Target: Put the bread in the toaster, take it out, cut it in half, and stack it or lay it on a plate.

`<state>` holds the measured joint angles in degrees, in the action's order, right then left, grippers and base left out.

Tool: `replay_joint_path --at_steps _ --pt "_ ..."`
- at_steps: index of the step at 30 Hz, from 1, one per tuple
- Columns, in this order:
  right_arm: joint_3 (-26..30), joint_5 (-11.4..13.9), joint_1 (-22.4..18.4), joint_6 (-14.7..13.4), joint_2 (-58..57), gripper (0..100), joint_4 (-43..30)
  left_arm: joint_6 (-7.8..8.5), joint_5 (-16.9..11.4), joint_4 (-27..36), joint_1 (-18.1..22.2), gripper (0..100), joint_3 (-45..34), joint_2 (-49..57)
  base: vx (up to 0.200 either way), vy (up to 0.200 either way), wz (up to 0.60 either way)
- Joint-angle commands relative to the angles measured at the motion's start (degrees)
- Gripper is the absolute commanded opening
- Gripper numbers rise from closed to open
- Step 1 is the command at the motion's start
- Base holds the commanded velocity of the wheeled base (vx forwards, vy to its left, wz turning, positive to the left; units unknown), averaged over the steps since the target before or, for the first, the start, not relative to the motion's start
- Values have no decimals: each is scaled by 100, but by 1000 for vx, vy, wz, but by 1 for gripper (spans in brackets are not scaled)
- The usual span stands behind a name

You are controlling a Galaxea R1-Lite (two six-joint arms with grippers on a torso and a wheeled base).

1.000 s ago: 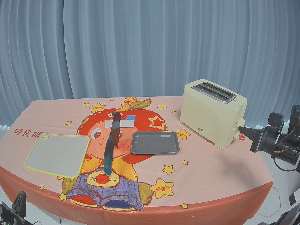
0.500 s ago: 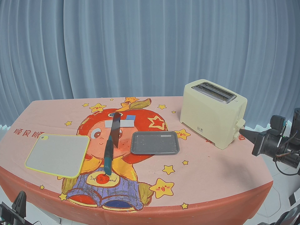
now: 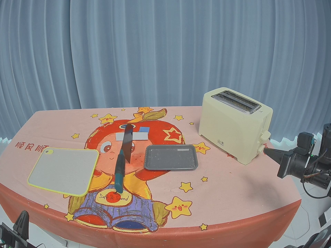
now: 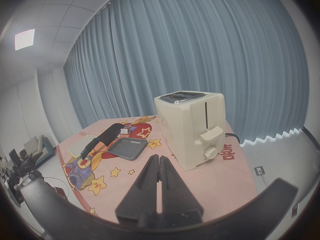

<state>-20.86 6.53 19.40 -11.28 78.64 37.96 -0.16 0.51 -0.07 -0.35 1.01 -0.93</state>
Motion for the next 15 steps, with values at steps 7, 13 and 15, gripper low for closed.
replay_joint_path --at_steps 7,13,15 --pt "82 15 3 47 11 0 10 -2 2 -1 0 0 -101 22 0 0 0" --pt "82 6 3 47 28 0 1 -2 2 -1 0 0 -101 22 0 0 0" --pt "82 -3 3 47 28 0 1 -2 2 -1 0 0 -101 22 0 0 0"
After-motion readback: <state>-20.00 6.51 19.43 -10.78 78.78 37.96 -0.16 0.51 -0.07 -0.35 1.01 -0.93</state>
